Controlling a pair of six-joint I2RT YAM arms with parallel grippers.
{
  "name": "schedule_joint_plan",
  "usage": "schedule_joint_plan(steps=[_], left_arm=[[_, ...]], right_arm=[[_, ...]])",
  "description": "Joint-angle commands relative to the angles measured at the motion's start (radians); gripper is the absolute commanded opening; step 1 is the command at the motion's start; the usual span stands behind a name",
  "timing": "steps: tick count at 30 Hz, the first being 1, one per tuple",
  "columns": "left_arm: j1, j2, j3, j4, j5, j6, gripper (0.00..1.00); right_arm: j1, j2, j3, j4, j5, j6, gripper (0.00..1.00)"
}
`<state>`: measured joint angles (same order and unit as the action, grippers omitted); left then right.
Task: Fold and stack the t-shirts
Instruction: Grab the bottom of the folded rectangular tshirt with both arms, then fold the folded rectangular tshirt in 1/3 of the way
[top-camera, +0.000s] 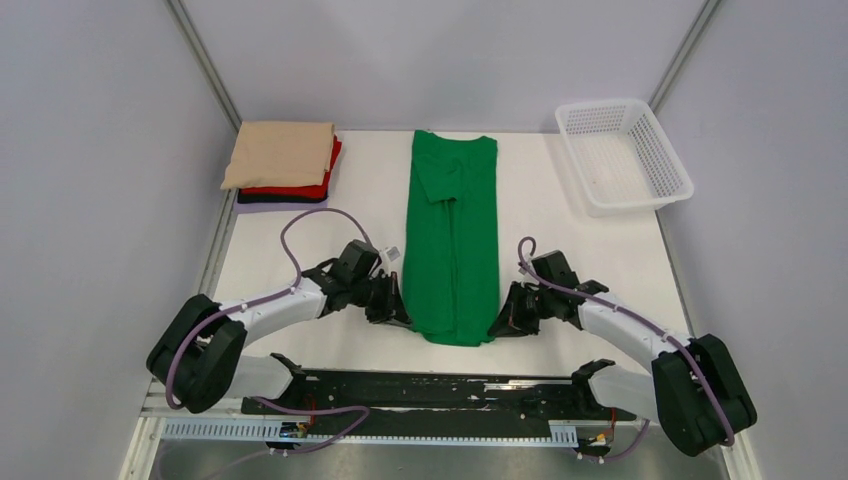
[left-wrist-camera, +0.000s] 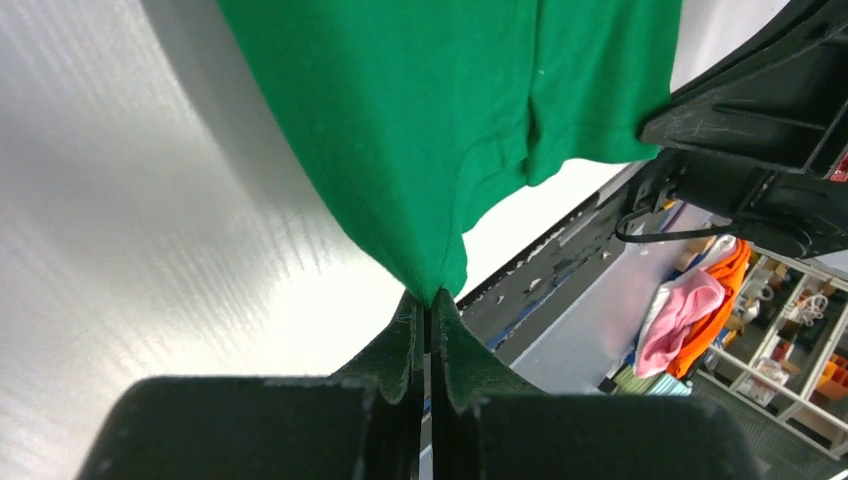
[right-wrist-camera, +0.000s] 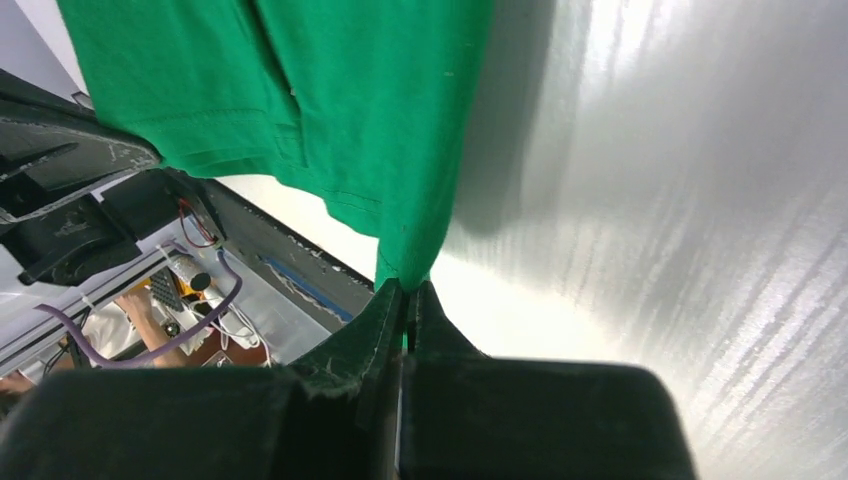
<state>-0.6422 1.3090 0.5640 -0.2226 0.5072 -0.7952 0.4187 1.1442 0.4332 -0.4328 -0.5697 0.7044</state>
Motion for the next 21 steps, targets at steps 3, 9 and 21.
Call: schedule_joint_plan(steps=[3,9,21], left_arm=[[0.001,0.042,0.077,0.067,0.053,-0.015,0.0],[0.077,0.159,0.199,0.125,0.059,-0.006,0.0],[0.251,0.419,0.531,0.099,0.053,0.032,0.0]], right_arm=[[-0.004,0.038,0.13,0.014,0.017,-0.027,0.0],[-0.064,0.117,0.251,0.019,0.041,-0.055,0.0],[-0.222,0.392,0.559,0.028,0.062,-0.099,0.0]])
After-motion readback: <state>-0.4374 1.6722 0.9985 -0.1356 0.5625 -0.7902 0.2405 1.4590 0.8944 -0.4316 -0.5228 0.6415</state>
